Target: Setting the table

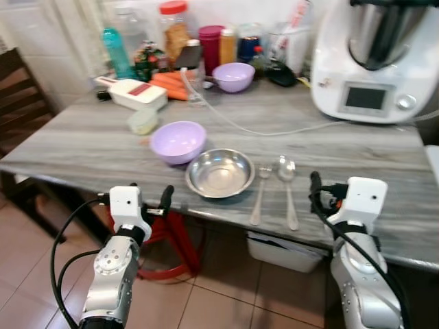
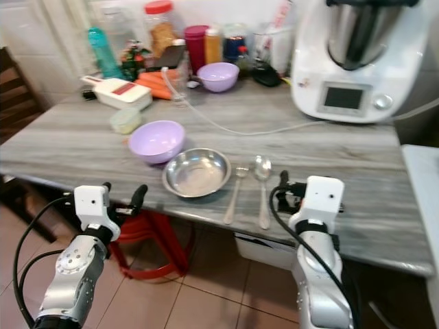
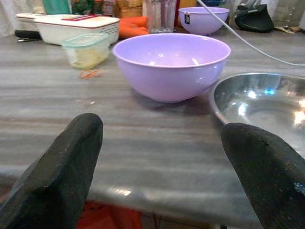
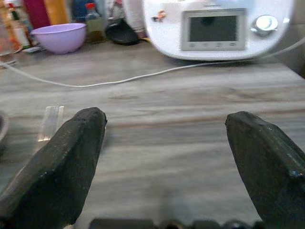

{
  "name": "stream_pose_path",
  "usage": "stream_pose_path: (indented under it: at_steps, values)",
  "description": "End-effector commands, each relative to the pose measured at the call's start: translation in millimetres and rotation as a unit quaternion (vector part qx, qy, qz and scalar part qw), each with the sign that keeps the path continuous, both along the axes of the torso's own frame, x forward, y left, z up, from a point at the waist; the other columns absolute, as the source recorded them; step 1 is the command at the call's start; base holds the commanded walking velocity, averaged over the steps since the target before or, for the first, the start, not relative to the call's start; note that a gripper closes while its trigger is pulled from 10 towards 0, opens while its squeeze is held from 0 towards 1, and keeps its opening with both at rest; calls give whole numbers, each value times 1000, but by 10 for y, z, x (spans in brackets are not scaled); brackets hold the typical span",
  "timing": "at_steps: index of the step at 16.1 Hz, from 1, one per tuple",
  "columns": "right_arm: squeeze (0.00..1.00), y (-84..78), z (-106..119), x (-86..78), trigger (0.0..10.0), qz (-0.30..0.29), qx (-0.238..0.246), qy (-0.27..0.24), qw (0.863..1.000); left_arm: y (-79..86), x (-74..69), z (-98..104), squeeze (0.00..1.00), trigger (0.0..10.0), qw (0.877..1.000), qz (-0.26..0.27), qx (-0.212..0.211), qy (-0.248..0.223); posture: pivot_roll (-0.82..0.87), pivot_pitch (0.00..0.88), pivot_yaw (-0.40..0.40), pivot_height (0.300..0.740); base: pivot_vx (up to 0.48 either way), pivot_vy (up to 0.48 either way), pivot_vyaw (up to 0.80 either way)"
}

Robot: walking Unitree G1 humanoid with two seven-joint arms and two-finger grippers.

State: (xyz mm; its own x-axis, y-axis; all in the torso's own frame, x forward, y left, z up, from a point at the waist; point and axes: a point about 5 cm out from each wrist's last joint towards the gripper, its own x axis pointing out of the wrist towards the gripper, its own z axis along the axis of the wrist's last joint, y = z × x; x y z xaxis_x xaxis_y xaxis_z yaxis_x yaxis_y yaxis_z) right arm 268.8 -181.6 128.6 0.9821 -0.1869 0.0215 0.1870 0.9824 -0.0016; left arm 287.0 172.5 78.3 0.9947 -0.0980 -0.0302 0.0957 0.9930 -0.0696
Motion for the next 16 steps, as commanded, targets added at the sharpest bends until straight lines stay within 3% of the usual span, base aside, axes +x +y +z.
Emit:
stream_pose_path:
  at_steps: [1,7,16]
  values:
    - [0,4,29,-10,10000,3,5,-8,1000,6,37,36,0,10000,1000,8,6,-4,-134,0,99,740,0,0,-800]
    - [0,27,38,25,10000,16,3,-11,1000,-18,83,55,0,10000,1000,23,7,0,-130,0,89,740,0,0,-772]
    - [0,35,31,53,10000,21,-1,-11,1000,-21,130,152,0,10000,1000,26,5,-10,-124,0,85,740,-225,0,0]
